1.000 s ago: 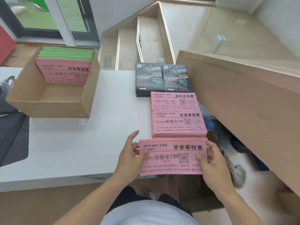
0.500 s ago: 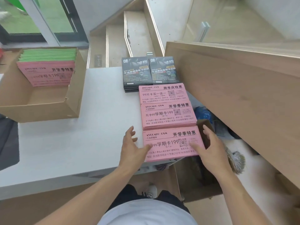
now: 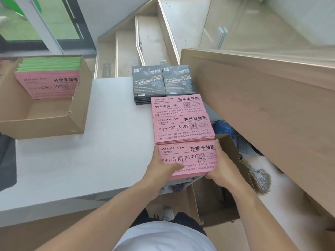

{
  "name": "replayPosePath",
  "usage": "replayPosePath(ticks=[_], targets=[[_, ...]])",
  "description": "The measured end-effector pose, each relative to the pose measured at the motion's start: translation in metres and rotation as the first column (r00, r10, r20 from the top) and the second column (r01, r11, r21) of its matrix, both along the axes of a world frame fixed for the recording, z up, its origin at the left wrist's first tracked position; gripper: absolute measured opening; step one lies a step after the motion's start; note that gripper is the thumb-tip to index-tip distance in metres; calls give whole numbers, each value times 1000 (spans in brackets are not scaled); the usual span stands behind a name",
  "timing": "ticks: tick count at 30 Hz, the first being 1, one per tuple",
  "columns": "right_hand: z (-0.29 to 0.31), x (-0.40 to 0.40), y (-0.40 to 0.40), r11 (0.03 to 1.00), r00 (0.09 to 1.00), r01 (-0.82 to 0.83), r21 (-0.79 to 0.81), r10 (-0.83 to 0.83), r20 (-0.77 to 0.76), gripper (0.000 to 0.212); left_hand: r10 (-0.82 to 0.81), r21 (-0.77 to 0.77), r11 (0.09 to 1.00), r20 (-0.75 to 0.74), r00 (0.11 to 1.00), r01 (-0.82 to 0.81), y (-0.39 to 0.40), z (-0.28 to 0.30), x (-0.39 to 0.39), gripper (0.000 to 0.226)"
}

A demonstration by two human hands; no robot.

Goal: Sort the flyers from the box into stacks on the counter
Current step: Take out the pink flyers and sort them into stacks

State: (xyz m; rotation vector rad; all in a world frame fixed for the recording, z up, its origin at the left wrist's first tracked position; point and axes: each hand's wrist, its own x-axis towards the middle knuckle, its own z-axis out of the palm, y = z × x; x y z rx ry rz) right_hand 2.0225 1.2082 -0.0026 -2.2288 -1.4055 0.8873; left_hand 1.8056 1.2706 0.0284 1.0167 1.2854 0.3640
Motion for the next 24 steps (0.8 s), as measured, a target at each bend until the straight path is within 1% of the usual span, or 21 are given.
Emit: replayPosePath(ticks=[1,2,3,4,5,6,7,9,10,12,13,14,17,21,23,24], targets=[[-3,3,2,998,1000,-18,-56,18,0,101,8,-7,1000,-9,1000,-8,0,-2,0,74],[-5,7,4,992,999,-35,-120,39,28,122,15,-10,1000,-22,1000,-15,0,-1,0,71],[-8,11,6,982,996,-62,-177,71,49,140,17,-6,1000,-38,999,-17,1,1,0,69],[-6,13,9,974,995,-69,-216,82,54,149,25,6,1000,-49,999,-25,4,6,0,70],[-4,16,15,971,996,-67,-231,77,38,152,45,15,999,-52,998,-44,9,8,0,81],[0,17,23,976,999,-47,-212,50,8,152,73,22,997,-50,996,-72,16,10,0,91],[3,17,32,987,1000,-7,-160,4,-22,150,94,30,995,-48,994,-93,24,9,1,96],[8,12,49,996,997,61,-64,-64,-40,133,99,32,995,-47,994,-98,37,11,3,94],[9,8,54,994,993,95,-47,-97,-62,124,93,24,996,-46,995,-92,42,10,4,86],[11,0,60,988,984,145,-50,-149,-99,113,54,50,997,-64,996,-51,47,7,7,57],[11,-2,61,987,982,158,-41,-162,-96,110,43,64,997,-70,997,-39,47,5,7,48],[9,-3,61,983,979,175,-47,-179,-94,107,44,67,997,-65,997,-40,47,3,8,45],[3,-5,58,980,978,195,-26,-197,-74,94,43,71,997,-21,999,-41,46,4,10,50],[2,-5,57,981,980,195,-17,-195,-48,81,46,87,995,-8,999,-45,46,4,11,53],[5,-6,57,980,979,197,-12,-197,-44,82,57,68,996,3,998,-57,48,3,9,52],[6,-7,57,980,979,200,-6,-200,-24,86,62,58,996,14,998,-63,49,3,8,51]])
